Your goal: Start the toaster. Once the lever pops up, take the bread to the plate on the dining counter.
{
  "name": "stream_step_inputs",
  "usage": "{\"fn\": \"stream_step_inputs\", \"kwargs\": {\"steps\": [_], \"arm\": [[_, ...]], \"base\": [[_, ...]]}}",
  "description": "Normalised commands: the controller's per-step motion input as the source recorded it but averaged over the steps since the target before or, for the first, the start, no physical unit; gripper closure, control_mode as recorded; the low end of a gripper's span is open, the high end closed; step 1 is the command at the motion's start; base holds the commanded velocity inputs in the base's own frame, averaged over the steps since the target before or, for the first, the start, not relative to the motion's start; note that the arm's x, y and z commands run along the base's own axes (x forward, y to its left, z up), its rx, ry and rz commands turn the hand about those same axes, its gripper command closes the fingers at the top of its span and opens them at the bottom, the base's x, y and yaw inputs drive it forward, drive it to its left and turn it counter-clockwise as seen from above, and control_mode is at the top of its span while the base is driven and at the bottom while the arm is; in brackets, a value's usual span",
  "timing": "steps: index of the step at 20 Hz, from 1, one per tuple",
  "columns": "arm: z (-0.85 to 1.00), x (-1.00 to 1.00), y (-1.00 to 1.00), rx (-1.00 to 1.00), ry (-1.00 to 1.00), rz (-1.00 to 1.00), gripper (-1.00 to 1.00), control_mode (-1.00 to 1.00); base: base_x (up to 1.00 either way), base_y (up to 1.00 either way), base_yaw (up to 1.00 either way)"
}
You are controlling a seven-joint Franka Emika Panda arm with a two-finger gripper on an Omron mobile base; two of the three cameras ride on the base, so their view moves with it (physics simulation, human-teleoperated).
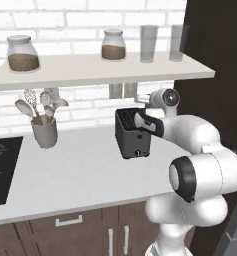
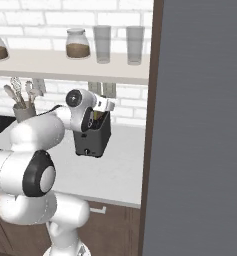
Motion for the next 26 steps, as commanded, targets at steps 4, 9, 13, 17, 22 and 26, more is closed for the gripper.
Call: {"fn": "stream_step_inputs", "kwargs": {"steps": [4, 9, 13, 17, 22, 26], "arm": [[0.29, -0.76, 0.00, 0.00, 0.19, -0.10, 1.00, -1.00], [0.23, -0.90, 0.00, 0.00, 0.22, -0.08, 1.00, -1.00], [0.05, -1.00, 0.00, 0.00, 0.24, -0.05, 1.00, -1.00], [0.00, -0.95, 0.00, 0.01, 0.17, -0.01, 1.00, -1.00], [0.00, -0.98, 0.00, 0.00, 0.01, 0.00, 1.00, -1.00], [0.00, -0.72, 0.04, 0.03, 0.02, 0.04, 1.00, -1.00]], "base": [[0.00, 0.00, 0.00], [0.00, 0.00, 0.00], [0.00, 0.00, 0.00], [0.00, 0.00, 0.00], [0.00, 0.00, 0.00], [0.00, 0.00, 0.00]]}}
